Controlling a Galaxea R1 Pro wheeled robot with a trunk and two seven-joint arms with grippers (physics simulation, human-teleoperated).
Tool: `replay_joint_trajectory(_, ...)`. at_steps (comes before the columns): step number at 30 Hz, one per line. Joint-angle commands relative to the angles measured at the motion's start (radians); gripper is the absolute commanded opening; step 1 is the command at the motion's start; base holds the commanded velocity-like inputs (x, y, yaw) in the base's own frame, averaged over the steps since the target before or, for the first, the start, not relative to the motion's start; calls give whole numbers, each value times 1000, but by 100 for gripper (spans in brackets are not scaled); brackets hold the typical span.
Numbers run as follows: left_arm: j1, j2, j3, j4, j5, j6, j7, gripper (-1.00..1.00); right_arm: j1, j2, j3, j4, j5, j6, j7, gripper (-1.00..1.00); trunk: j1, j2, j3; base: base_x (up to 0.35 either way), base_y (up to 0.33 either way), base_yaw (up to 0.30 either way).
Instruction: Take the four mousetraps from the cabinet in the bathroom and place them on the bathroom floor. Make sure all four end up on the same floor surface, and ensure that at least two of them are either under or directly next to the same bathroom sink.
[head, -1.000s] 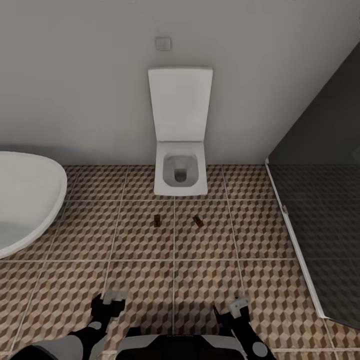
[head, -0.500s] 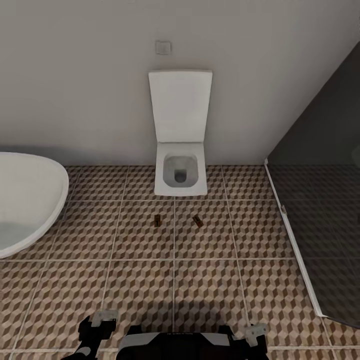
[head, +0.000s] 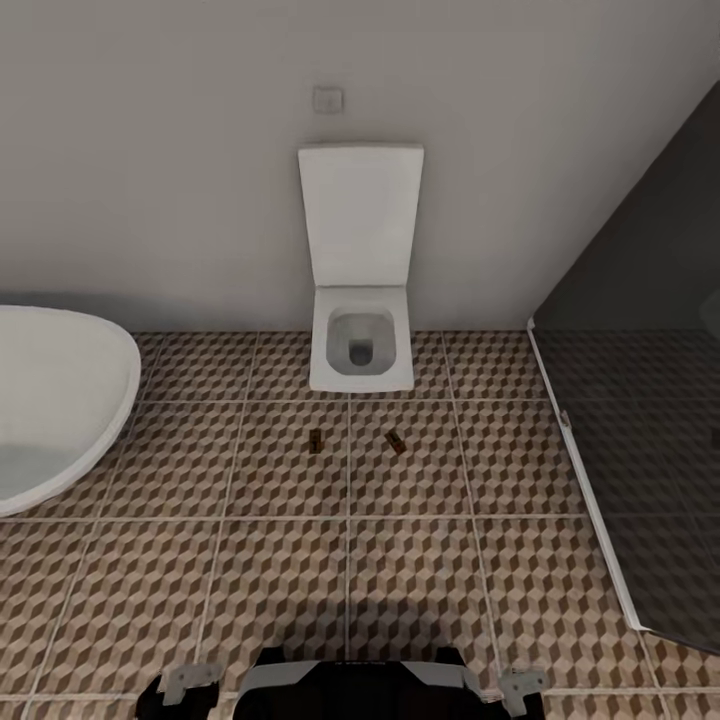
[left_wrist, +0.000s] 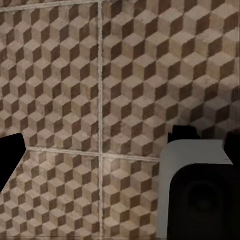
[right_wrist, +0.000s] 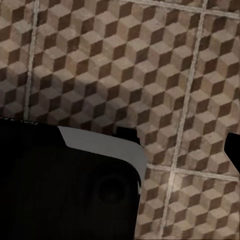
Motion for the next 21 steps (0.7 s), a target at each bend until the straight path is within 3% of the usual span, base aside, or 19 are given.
replay_joint_trajectory(1,2,-2,-8,3,4,-6,3,100,-1,0,-9,9,7,-6,-1,100,-4,6,3,0,0,0)
replay_joint_trajectory(10,11,-10,-8,3,5,-9,3,100,-1,9,-8,51,5,-54,-76,100,-38,69,34,0,0,0)
replay_joint_trajectory(21,13,-9,-8,3,6,-7,3,100,-1,11,-7,55,5,-68,-87,100,-80,146,85,0,0,0)
